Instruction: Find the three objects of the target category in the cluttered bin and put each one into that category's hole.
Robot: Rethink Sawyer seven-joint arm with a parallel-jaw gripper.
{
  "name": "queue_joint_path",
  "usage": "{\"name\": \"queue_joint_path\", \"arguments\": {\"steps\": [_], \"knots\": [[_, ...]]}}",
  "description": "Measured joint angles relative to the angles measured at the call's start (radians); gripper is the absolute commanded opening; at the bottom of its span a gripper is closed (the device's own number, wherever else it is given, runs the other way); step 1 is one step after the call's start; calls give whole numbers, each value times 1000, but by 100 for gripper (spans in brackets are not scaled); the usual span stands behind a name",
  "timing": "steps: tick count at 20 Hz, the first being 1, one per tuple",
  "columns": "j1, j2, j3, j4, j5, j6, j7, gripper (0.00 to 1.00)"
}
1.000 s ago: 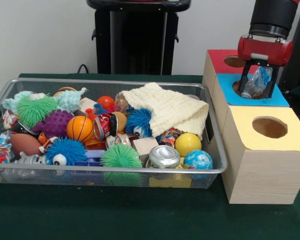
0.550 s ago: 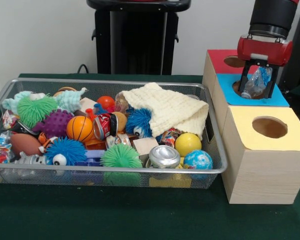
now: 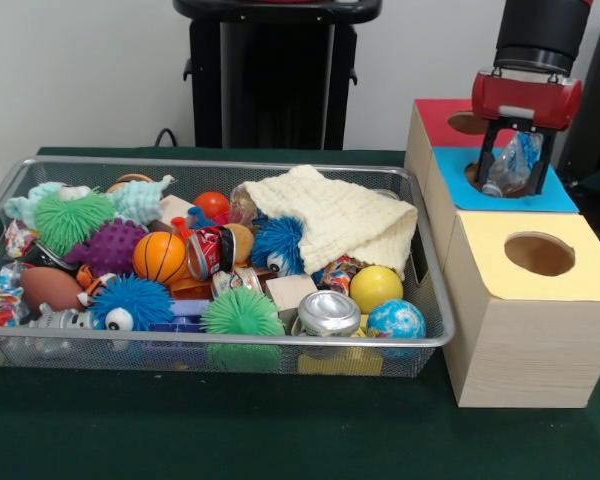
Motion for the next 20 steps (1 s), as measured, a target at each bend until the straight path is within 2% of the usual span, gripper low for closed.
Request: {"name": "queue_joint_path", "arguments": {"steps": [20], "knots": [[-82, -46, 20, 14, -64, 107, 0, 100]]}}
